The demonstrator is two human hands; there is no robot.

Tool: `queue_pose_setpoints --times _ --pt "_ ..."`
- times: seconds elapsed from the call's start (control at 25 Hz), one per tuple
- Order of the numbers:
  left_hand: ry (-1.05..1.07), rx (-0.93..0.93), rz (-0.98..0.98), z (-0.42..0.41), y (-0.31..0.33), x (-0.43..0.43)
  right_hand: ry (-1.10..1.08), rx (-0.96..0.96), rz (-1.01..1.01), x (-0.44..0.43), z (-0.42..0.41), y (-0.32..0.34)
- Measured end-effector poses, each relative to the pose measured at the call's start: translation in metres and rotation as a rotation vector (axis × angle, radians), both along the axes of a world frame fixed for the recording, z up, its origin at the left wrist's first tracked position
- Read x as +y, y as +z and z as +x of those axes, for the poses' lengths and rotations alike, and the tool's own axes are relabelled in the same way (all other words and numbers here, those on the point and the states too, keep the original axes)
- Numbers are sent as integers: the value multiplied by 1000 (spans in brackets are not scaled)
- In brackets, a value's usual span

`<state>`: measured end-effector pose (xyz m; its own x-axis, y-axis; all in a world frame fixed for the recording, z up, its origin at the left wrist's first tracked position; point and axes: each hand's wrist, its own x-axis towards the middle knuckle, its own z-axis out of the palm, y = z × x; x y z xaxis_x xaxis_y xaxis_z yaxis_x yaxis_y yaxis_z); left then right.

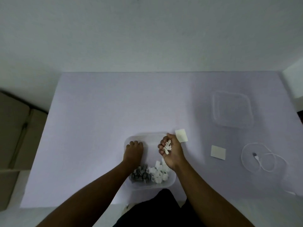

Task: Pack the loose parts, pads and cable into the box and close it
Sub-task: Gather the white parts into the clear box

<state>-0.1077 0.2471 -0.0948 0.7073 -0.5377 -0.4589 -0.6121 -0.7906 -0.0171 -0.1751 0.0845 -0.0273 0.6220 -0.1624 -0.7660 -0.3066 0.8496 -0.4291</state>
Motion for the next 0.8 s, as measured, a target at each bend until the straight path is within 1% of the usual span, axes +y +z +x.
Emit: queue_pose_setpoints --times 0.08,0.12,0.2,0.28,0.32,0.4,0.48,0.52,0.56,0.6,0.8 --pt "-14 10 -17 1 3 3 69 98 -39 13 1 -11" --pt "-12 7 -60 2 7 5 99 146 -66 17 2 -16" --pt "-14 -45 -224 6 19 10 126 225 -114 23 2 -29" --pt "-6 -149 -414 12 30 22 133 287 -139 30 5 -41" --pt "68 -202 -495 14 32 29 152 310 -151 34 6 -46" --pt "367 -126 -607 16 31 46 214 342 -176 42 11 -55" --pt "654 117 -657 12 26 59 290 363 -188 53 16 -60" --pt "719 233 -683 10 24 62 326 368 -188 58 19 -61" --pt "753 305 -704 9 24 62 351 370 -191 63 22 -63" --pt "759 327 -709 11 25 62 359 368 -196 66 25 -66" --pt "728 370 -655 17 24 63 311 336 -135 80 36 -61"
